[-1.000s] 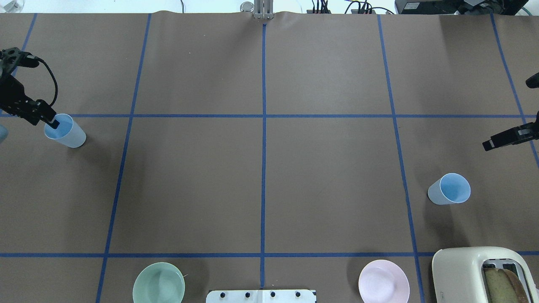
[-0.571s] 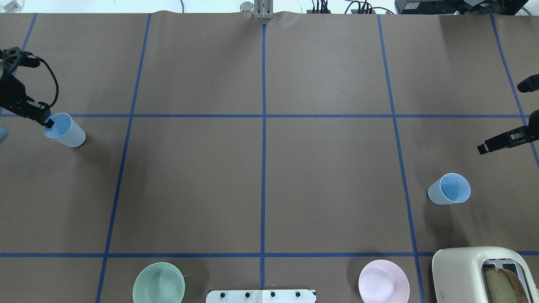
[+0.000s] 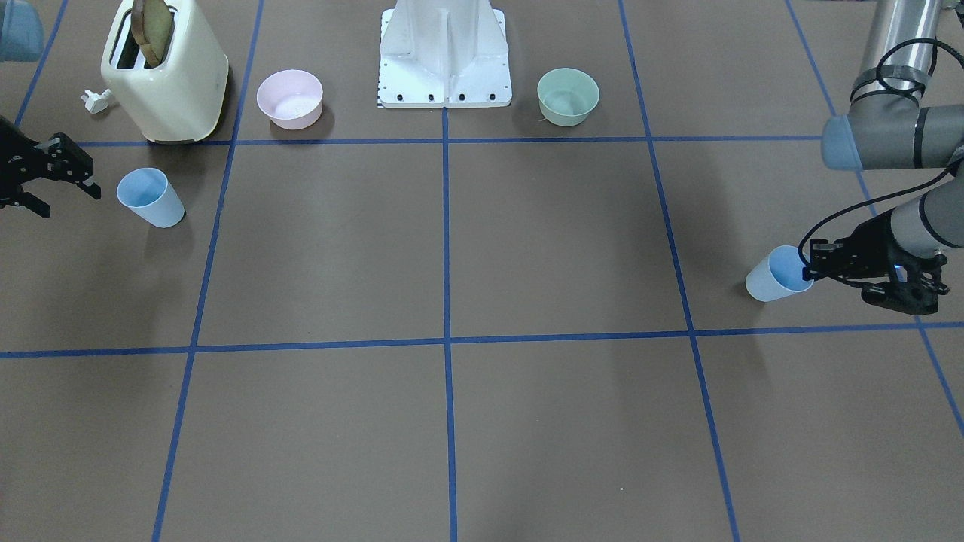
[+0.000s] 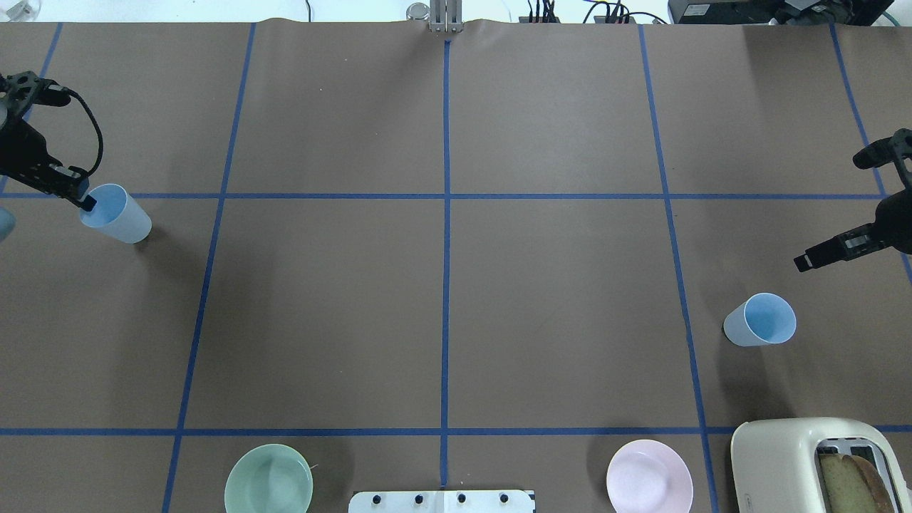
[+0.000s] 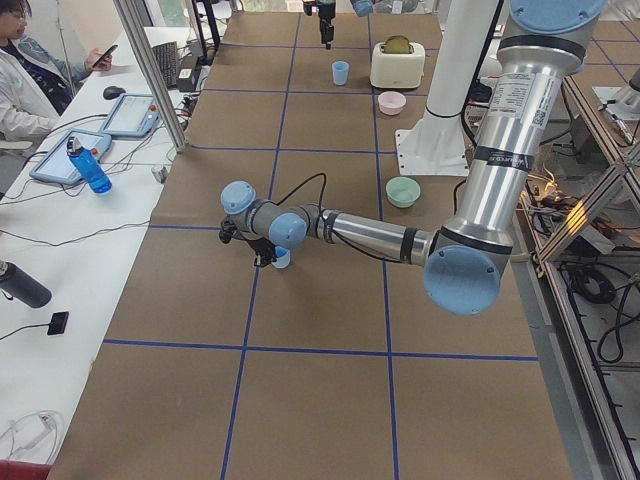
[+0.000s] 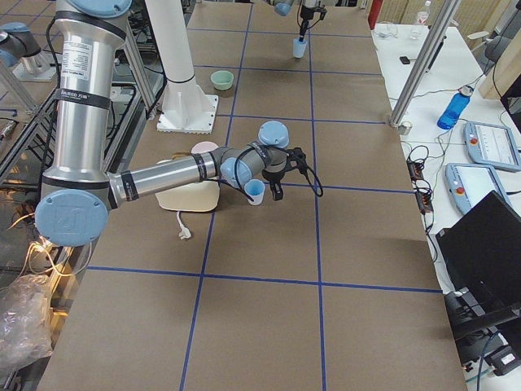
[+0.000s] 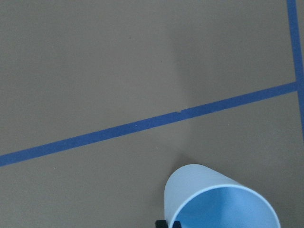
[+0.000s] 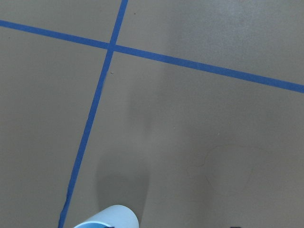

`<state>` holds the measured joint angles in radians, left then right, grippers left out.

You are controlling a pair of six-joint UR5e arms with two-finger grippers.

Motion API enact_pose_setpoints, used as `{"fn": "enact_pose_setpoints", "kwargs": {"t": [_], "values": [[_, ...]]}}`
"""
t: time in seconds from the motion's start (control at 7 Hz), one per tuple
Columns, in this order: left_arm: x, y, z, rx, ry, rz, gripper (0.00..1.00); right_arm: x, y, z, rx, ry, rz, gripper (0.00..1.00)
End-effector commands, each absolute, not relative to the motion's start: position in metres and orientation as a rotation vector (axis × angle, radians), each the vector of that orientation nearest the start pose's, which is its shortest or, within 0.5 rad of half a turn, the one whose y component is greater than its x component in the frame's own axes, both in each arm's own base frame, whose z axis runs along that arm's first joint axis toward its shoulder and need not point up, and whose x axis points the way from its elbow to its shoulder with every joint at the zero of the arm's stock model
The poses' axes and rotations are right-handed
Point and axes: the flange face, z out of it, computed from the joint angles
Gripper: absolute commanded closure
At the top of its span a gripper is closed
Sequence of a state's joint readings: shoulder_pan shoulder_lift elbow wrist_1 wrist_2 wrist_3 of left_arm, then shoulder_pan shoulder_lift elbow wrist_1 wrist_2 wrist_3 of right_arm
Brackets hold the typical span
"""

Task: Stack blue cups with both arms
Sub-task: 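Grasp the light-blue cup with the left gripper while the right arm approaches, then carry the cup centreward with the left gripper while the right grasps the other cup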

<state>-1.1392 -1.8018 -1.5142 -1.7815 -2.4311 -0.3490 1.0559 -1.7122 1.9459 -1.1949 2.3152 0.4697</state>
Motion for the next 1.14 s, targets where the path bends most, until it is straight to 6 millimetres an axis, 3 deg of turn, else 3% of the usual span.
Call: {"fn": "enact_pose_setpoints", "kwargs": {"t": [0.0, 0.29, 0.71, 1.0], "values": [[0.203, -0.577, 0.472, 0.016, 0.947, 0.160, 1.00, -0.174, -0.415, 0.500, 0.174, -0.875, -0.287, 0.20], [0.241, -0.606, 0.387, -0.032, 0.950, 0.111, 1.00, -0.187, -0.405, 0.511, 0.163, -0.834, -0.308, 0.20], [0.325, -0.570, 0.302, -0.099, 0.998, 0.053, 1.00, -0.198, -0.397, 0.503, 0.167, -0.843, -0.343, 0.20], [0.373, -0.543, 0.267, -0.084, 0.987, 0.043, 1.00, -0.201, -0.390, 0.507, 0.158, -0.843, -0.357, 0.20]]}}
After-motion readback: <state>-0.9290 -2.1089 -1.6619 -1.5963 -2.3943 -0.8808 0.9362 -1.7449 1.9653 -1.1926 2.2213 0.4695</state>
